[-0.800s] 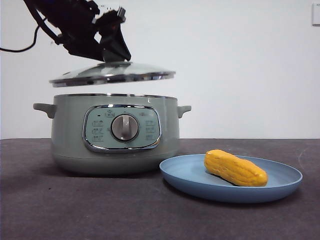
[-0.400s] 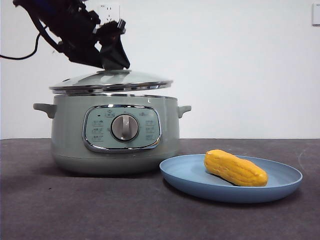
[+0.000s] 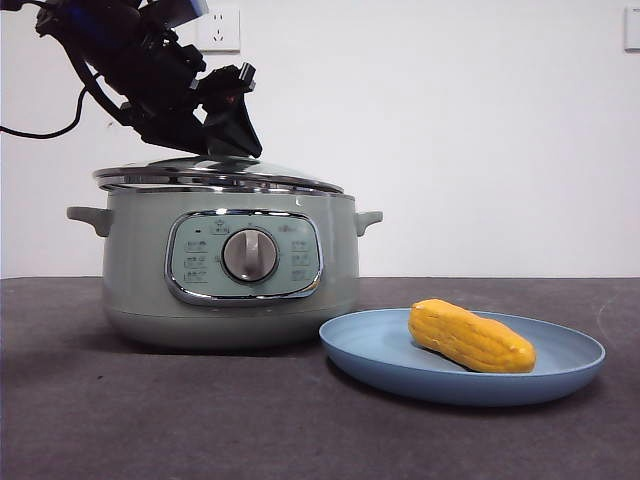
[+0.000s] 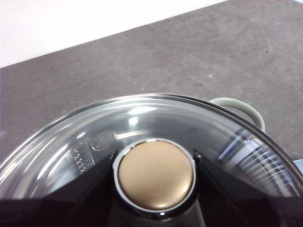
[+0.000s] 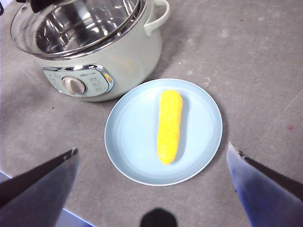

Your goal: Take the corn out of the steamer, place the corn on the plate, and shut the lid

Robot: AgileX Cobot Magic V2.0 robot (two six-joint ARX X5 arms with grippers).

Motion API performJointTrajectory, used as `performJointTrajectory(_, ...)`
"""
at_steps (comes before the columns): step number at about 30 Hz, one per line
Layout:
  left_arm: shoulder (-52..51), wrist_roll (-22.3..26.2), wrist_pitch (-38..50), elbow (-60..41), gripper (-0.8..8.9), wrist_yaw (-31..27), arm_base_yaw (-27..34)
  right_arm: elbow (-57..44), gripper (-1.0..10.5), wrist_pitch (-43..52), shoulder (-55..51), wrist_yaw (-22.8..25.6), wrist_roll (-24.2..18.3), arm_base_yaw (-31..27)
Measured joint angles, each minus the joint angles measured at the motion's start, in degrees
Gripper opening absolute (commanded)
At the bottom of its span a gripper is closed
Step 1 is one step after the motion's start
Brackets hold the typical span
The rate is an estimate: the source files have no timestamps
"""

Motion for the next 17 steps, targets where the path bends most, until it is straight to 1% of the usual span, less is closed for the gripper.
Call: performJointTrajectory(17, 0.00, 0.04, 1.18, 0.00, -0.09, 0.00, -0.66, 0.00, 6.0, -0.02, -0.02, 0.00, 0.00, 0.00)
